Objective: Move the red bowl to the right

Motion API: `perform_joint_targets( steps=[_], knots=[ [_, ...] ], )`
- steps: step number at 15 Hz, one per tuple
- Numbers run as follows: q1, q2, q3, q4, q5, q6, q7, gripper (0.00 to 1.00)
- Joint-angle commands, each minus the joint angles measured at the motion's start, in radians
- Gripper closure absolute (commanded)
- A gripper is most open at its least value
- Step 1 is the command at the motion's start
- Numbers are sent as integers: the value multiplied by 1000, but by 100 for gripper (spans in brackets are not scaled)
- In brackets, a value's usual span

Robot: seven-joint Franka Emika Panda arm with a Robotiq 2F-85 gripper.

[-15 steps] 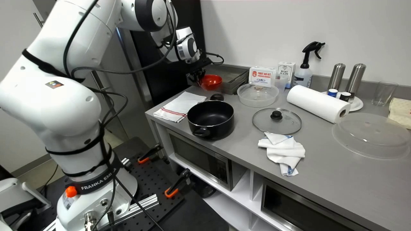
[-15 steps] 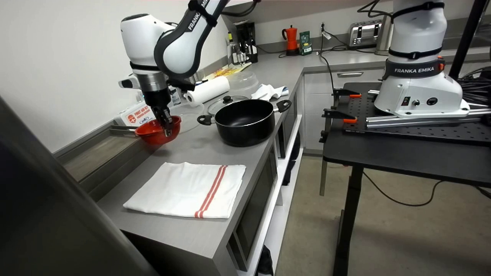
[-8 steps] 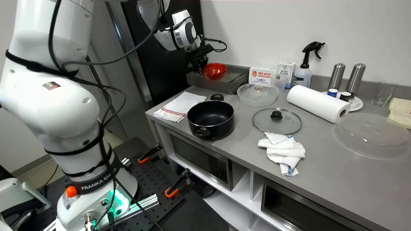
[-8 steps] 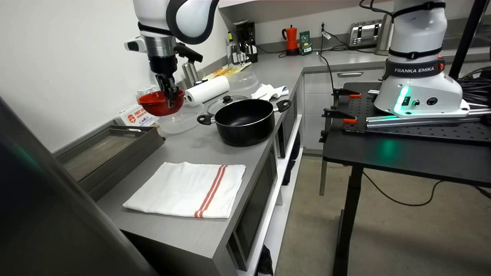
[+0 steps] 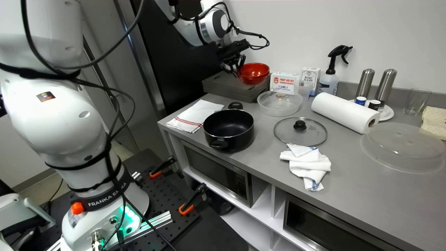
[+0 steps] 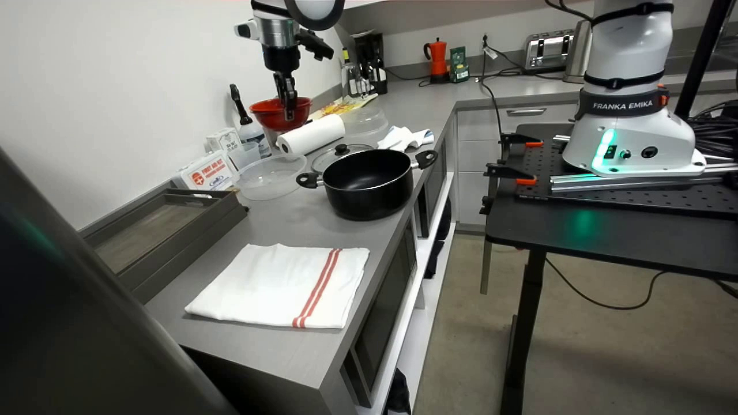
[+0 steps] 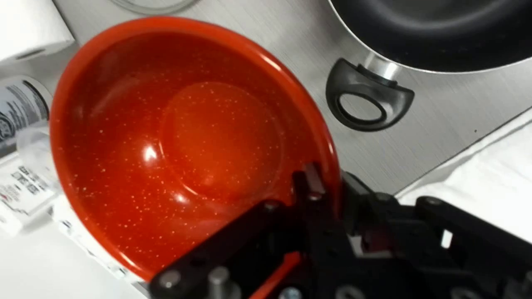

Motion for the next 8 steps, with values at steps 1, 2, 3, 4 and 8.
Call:
perform_joint_targets(
  steps=[1,2,3,4,8],
  knots=[
    [-60,-67,-40,-74,51,29,31,98],
    [-83,-68,-51,-76,73,27,35,98],
    [-104,-68,-61,-78,96,23,37,98],
    [-130,-66,-68,-76,131,17,35,98],
    [-215,-54,-104,-72,231,19,40,98]
  ],
)
